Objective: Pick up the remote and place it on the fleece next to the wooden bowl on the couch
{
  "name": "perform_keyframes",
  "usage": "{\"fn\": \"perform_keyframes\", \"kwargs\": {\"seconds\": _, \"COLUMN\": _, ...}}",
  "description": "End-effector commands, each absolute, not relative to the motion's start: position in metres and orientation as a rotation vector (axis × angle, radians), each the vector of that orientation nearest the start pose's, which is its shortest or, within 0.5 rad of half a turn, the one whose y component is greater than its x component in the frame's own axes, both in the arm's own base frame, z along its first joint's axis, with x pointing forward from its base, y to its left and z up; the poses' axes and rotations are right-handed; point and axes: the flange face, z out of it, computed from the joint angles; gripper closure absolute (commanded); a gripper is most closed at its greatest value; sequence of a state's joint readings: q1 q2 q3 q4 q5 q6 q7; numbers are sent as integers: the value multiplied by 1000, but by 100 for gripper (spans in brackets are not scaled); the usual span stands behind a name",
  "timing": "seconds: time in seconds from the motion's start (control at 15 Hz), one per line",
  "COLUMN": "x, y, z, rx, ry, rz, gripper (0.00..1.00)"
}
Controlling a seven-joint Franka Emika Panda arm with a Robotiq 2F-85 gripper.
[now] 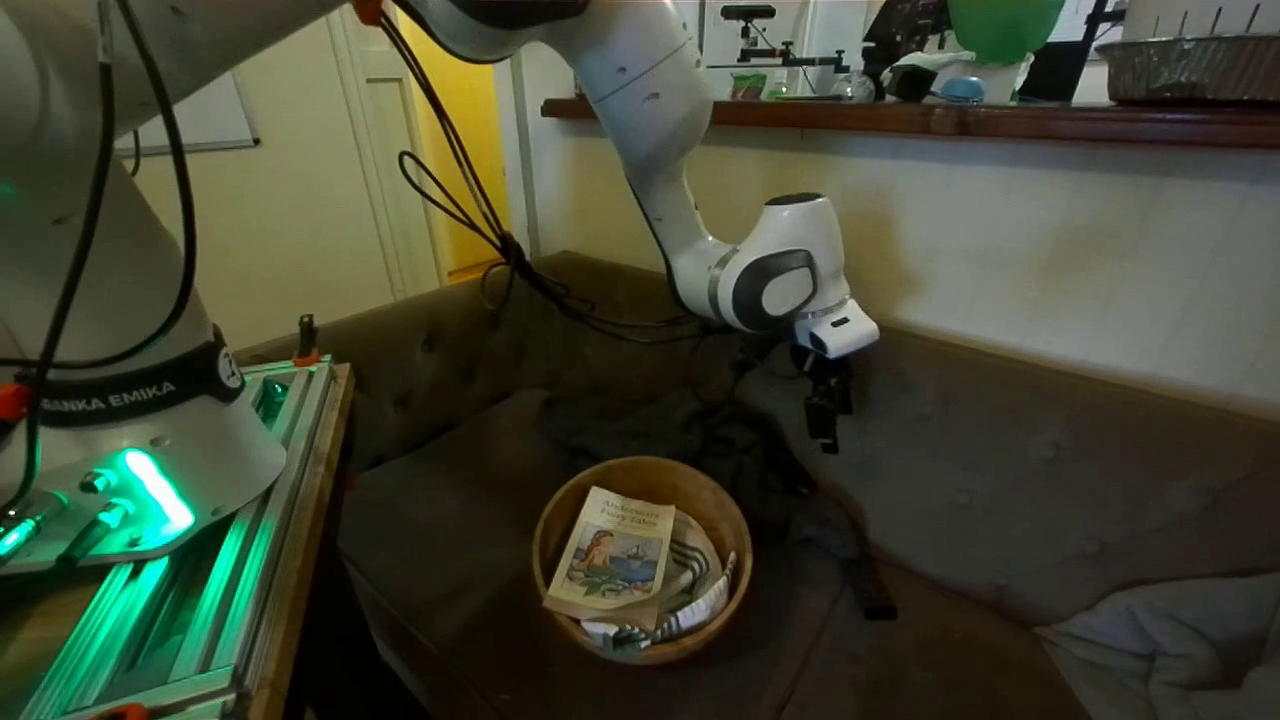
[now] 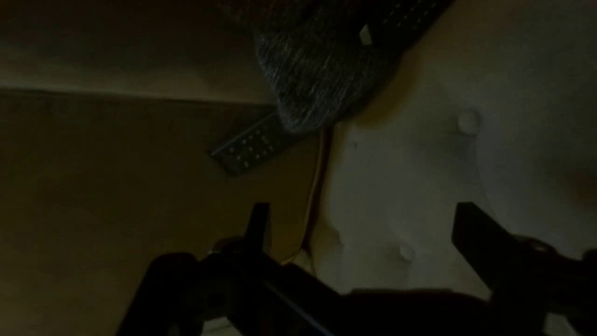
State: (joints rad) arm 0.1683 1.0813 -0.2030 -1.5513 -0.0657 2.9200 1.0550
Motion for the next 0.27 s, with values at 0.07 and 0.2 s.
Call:
{"fn": "perform_keyframes", "kwargs": {"seconds": 0.07, "x": 685, "y": -4, "z": 66, "rx": -2840, "ry": 1368, "rz": -653, "gripper": 0}}
{"fn": "perform_keyframes", "kwargs": {"seconds": 0.2, "x": 683, "y": -1, "z": 73, "rx": -2849, "ry": 1364, "rz": -668, "gripper": 0}}
